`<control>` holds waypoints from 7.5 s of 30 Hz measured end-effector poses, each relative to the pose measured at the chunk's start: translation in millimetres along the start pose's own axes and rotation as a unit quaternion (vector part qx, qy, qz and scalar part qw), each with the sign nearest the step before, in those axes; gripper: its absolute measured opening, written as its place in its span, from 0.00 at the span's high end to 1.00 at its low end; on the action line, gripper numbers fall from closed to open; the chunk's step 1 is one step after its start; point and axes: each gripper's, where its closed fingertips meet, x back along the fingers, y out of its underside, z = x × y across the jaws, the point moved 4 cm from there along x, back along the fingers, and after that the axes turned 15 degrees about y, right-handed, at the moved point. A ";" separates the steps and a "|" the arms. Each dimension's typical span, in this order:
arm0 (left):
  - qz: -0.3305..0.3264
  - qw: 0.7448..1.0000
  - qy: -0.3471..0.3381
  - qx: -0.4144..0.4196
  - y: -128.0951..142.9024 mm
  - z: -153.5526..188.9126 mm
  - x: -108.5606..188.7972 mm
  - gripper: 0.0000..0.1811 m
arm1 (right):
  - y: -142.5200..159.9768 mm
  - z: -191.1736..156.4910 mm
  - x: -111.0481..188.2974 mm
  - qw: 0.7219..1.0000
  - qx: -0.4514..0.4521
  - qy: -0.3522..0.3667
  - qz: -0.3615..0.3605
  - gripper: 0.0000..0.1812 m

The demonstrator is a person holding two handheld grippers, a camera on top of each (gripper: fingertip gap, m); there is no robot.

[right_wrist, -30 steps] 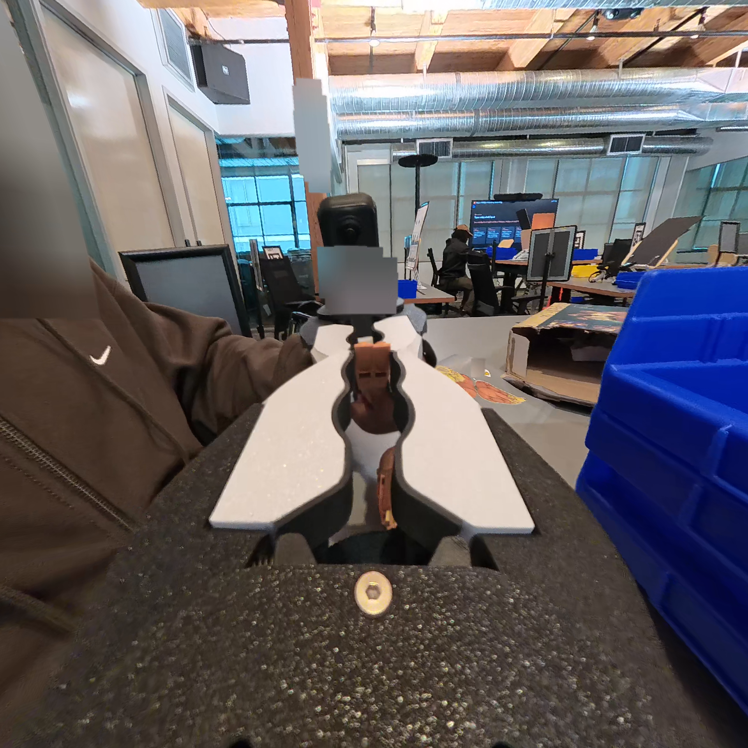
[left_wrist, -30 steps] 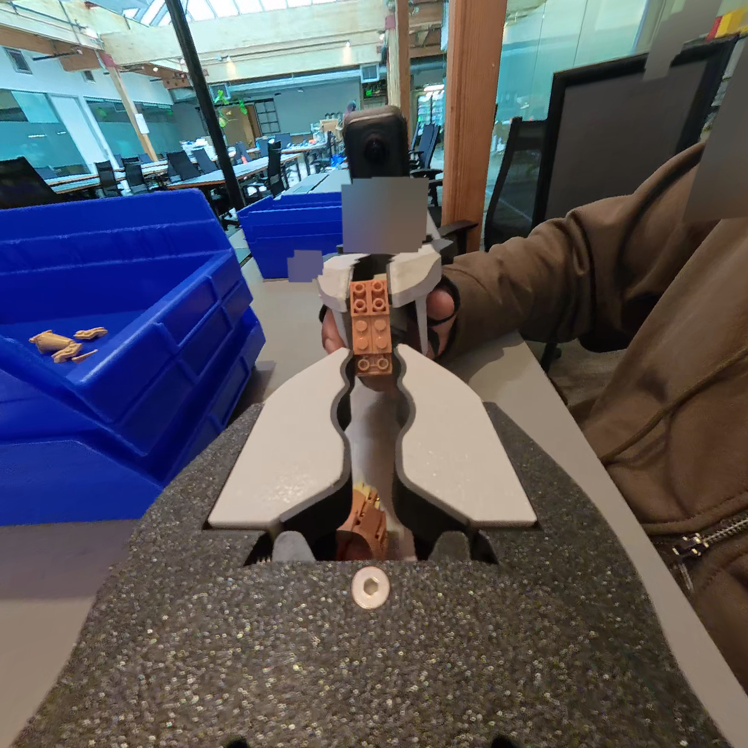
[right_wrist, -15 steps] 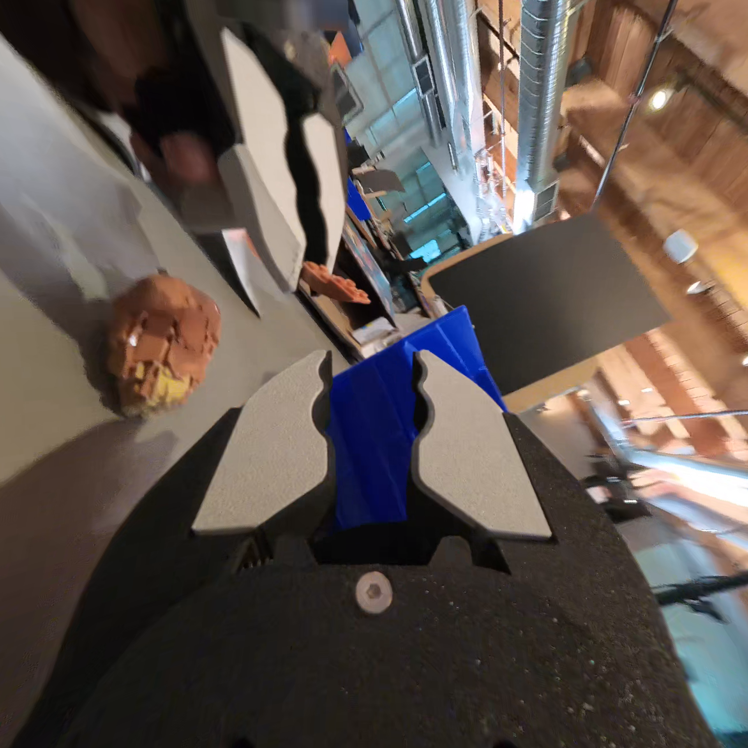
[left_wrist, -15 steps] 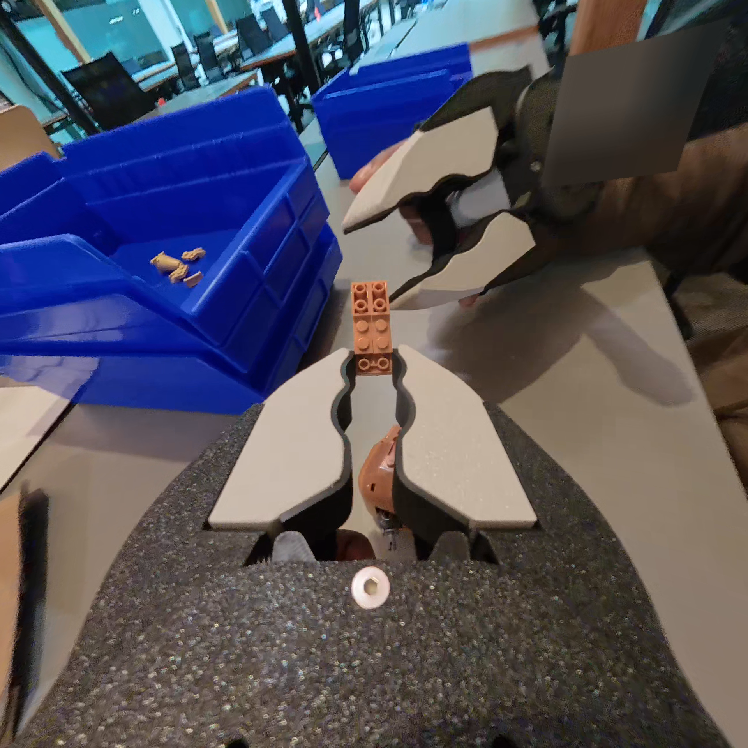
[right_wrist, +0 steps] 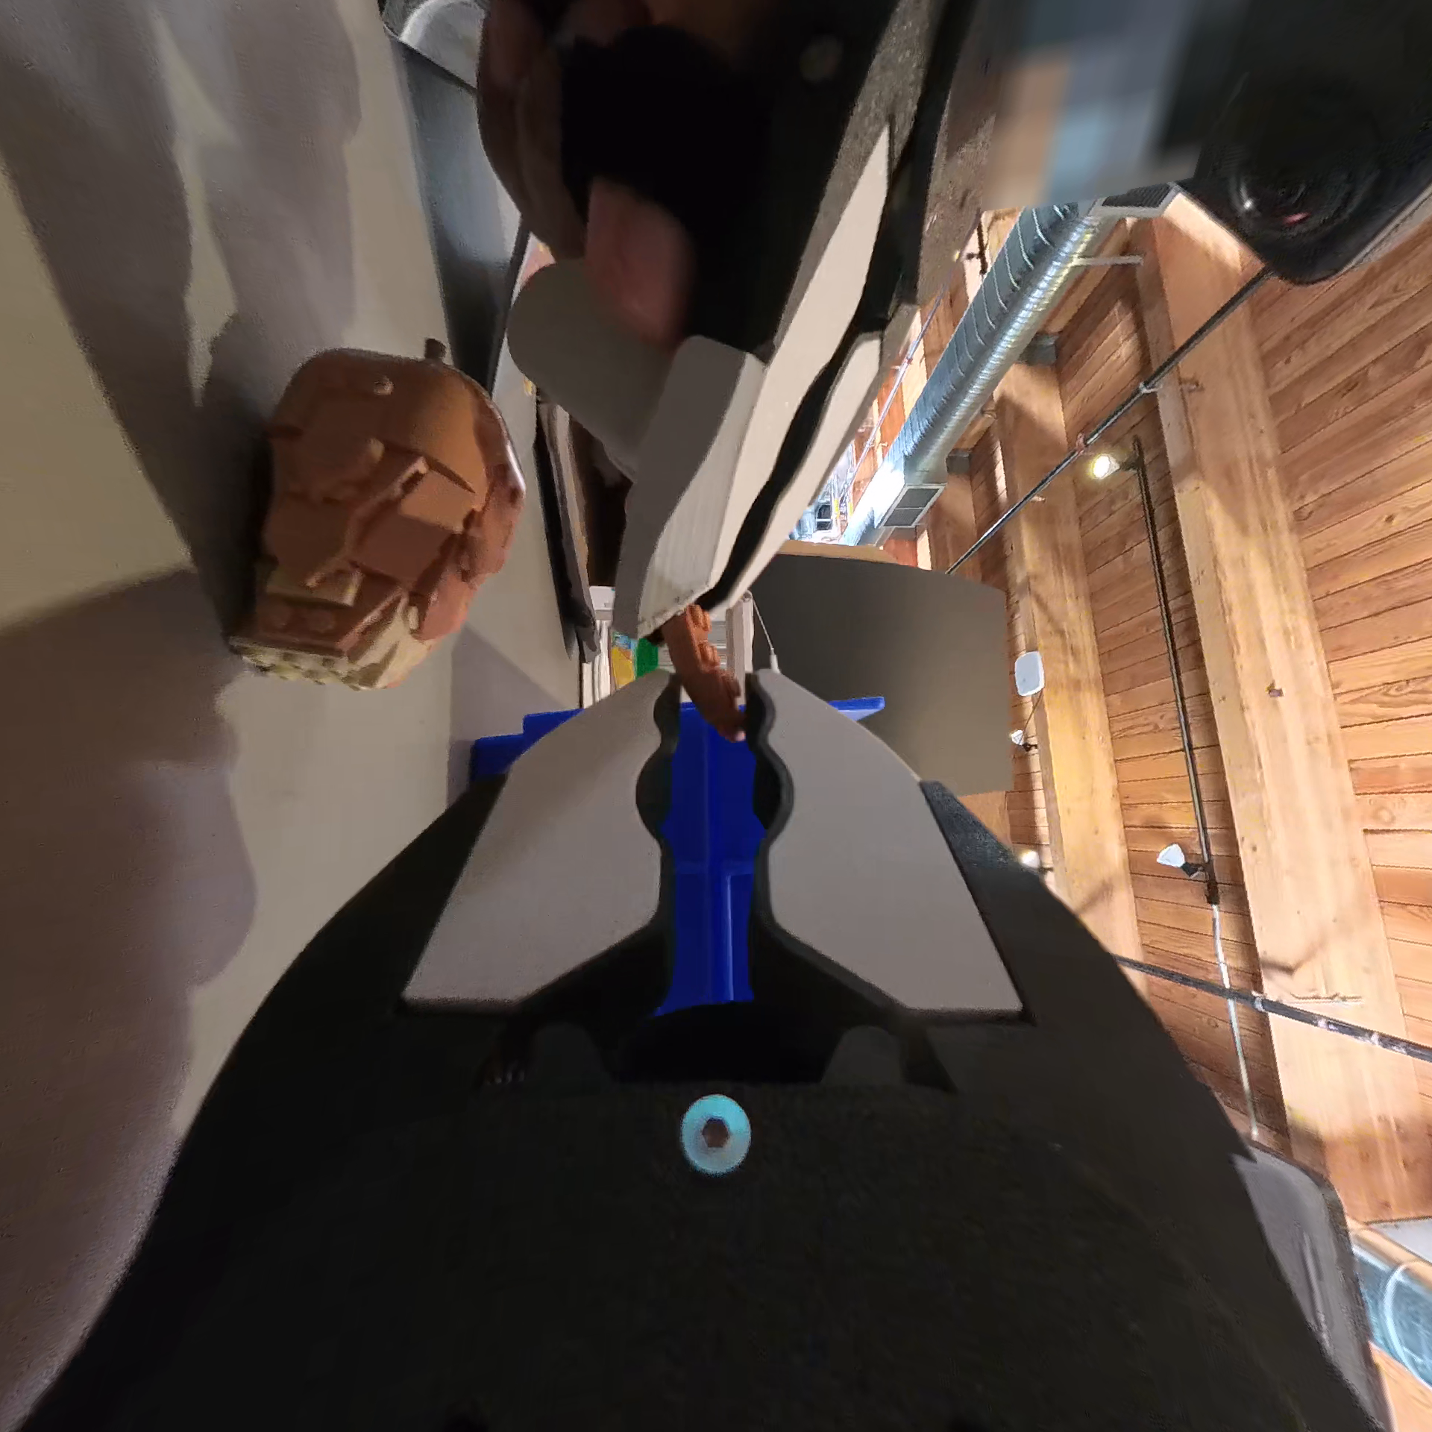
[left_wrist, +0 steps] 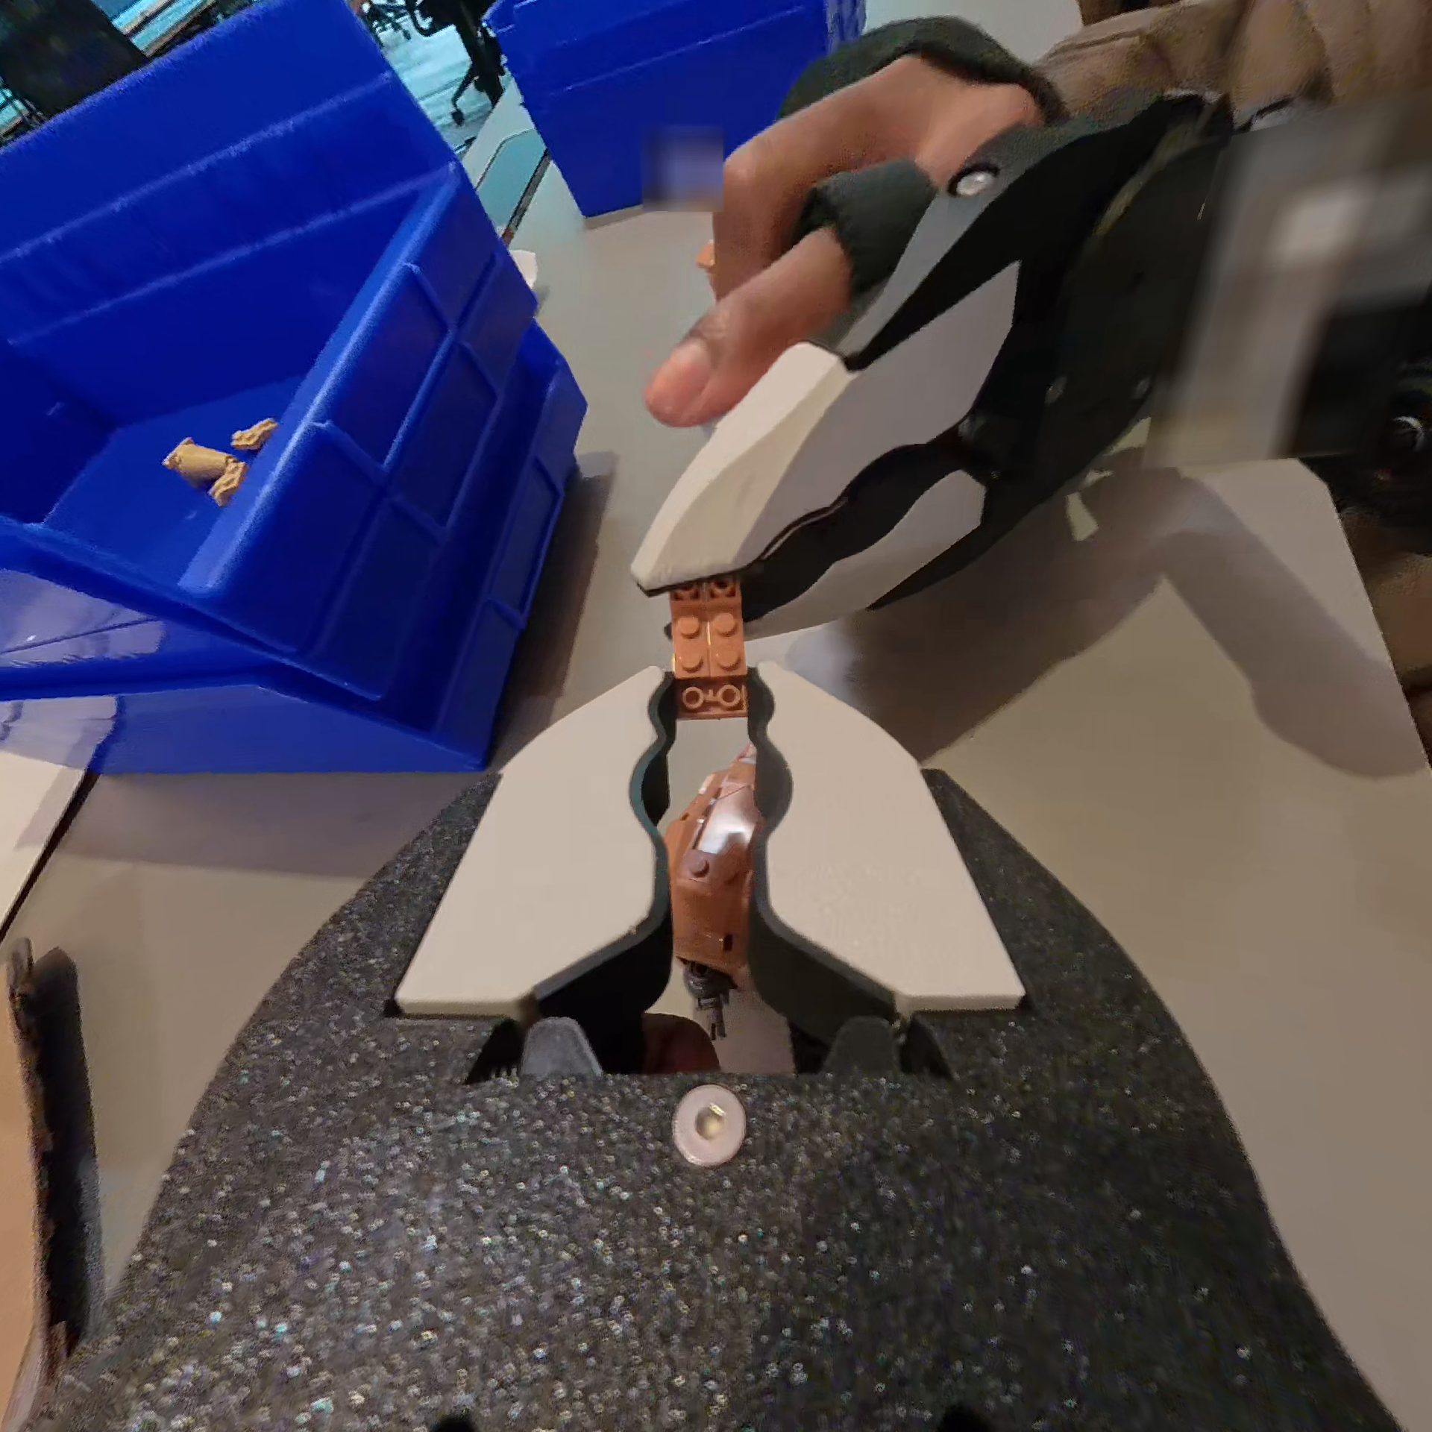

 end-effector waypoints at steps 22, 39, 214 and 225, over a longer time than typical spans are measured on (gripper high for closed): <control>-0.017 0.973 -0.094 -0.208 -8.8 3.8 7.3 0.89 | 14.3 -4.7 3.2 0.883 -0.408 -0.225 -0.060 0.94; -0.103 0.928 -0.201 -0.295 -5.6 -6.7 5.2 0.91 | 23.8 -8.5 -0.8 0.943 -0.272 -0.159 -0.108 0.94; 0.195 0.940 0.058 0.274 20.4 -39.3 26.0 0.67 | 12.3 -41.8 -0.2 0.851 -0.385 -0.306 -0.186 0.85; 0.243 0.923 0.053 0.294 13.5 -41.6 18.9 0.67 | 23.6 -42.9 -15.2 0.815 -0.466 -0.247 -0.241 0.71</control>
